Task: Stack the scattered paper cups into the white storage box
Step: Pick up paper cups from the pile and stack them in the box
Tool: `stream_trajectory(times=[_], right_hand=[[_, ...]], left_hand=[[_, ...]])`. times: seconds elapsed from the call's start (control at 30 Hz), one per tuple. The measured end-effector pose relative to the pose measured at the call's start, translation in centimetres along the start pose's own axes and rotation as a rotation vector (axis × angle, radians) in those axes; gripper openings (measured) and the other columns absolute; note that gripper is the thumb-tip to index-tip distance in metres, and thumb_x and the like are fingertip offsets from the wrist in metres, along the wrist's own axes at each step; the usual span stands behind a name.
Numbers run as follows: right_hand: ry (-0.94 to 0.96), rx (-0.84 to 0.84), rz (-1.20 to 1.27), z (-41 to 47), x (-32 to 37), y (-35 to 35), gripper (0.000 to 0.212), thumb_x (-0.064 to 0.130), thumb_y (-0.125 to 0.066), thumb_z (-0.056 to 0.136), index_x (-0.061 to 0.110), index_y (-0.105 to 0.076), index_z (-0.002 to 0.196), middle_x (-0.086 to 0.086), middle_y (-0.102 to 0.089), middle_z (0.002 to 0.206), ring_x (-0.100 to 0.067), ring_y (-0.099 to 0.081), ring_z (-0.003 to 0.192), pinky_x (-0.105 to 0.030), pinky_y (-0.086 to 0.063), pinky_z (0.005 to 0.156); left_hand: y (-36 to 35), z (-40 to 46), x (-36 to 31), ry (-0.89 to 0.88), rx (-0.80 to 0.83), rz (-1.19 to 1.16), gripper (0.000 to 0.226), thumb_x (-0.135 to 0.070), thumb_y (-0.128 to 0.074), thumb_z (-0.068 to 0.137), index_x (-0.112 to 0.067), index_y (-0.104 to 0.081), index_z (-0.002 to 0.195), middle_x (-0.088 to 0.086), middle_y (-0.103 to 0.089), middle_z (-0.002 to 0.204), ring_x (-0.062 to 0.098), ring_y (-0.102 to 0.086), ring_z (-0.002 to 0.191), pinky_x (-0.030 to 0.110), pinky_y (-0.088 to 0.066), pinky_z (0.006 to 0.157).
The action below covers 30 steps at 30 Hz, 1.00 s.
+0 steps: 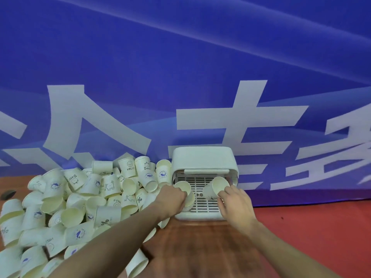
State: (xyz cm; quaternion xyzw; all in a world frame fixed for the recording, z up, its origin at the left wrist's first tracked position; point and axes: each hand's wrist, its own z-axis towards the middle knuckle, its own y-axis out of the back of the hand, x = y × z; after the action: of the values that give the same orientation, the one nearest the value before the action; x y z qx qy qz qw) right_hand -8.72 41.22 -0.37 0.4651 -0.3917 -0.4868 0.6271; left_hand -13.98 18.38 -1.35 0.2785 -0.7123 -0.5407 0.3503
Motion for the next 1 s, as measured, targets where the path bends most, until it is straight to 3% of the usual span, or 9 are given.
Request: stream_trajectory(times=[0.23,0.37,0.57,0.7,0.87,1.0], right_hand=[[0.05,-0.024,0.064,1.6,-0.1,-2.2,0.015,0.019,-0.079,0.071,0.017,-0.065,0.065,0.002,-0.055,0.065,-0.021,-0.056,0.066,-0.035,-0.049,0.059],[0.082,-0.014,0.077,2.1,0.2,-3.1,0.016,0.018,-0.081,0.067,0.018,-0.064,0.065,0.002,-0.054,0.065,-0.021,-0.056,0.065,-0.035,-0.048,0.06],[0.122,-0.04,0.089,1.9,1.2,-2.5,0.015,0.017,-0.078,0.068,0.016,-0.064,0.064,0.001,-0.053,0.063,-0.022,-0.055,0.062,-0.037,-0.048,0.062],[0.207,-0.035,0.097,1.7,2.6,-1.8,0.012,0.019,-0.069,0.077,0.016,-0.062,0.068,0.0,-0.052,0.067,-0.022,-0.054,0.065,-0.034,-0.04,0.057],[0.273,0.033,0.021,2.4,5.0,-1.3,0.013,0.021,-0.072,0.074,0.018,-0.062,0.065,0.0,-0.053,0.065,-0.024,-0.055,0.066,-0.035,-0.042,0.057],[0.289,0.112,-0.05,3.3,6.4,-1.9,0.016,0.018,-0.077,0.065,0.017,-0.061,0.062,-0.001,-0.052,0.064,-0.025,-0.055,0.063,-0.034,-0.041,0.055]], left_hand=[[-1.3,1.8,0.1,-0.002,0.088,-0.059,0.03,-0.035,-0.041,0.096,-0.013,-0.061,0.101,0.01,-0.067,0.099,0.034,-0.064,0.088,0.033,-0.033,0.063],[-2.7,1.8,0.5,-0.002,0.101,-0.177,0.053,-0.058,-0.041,0.093,-0.019,-0.052,0.127,0.008,-0.068,0.105,0.032,-0.064,0.097,0.034,-0.041,0.072],[-4.4,0.3,2.0,0.055,0.012,-0.287,0.078,-0.082,-0.033,0.08,-0.026,-0.044,0.134,0.001,-0.065,0.117,0.026,-0.062,0.105,0.038,-0.05,0.081],[-4.0,-1.5,3.2,0.102,0.017,-0.274,0.096,-0.087,-0.021,0.072,-0.025,-0.039,0.142,0.0,-0.055,0.131,0.023,-0.05,0.12,0.041,-0.042,0.093],[-4.5,-4.2,4.4,0.186,0.054,-0.308,0.096,-0.087,-0.032,0.076,-0.03,-0.022,0.152,-0.001,-0.025,0.158,0.023,-0.023,0.144,0.049,-0.026,0.112],[-4.5,-6.3,5.6,0.244,0.116,-0.337,0.099,-0.088,-0.029,0.077,-0.031,-0.011,0.155,-0.002,-0.006,0.163,0.022,-0.003,0.15,0.053,-0.012,0.118]])
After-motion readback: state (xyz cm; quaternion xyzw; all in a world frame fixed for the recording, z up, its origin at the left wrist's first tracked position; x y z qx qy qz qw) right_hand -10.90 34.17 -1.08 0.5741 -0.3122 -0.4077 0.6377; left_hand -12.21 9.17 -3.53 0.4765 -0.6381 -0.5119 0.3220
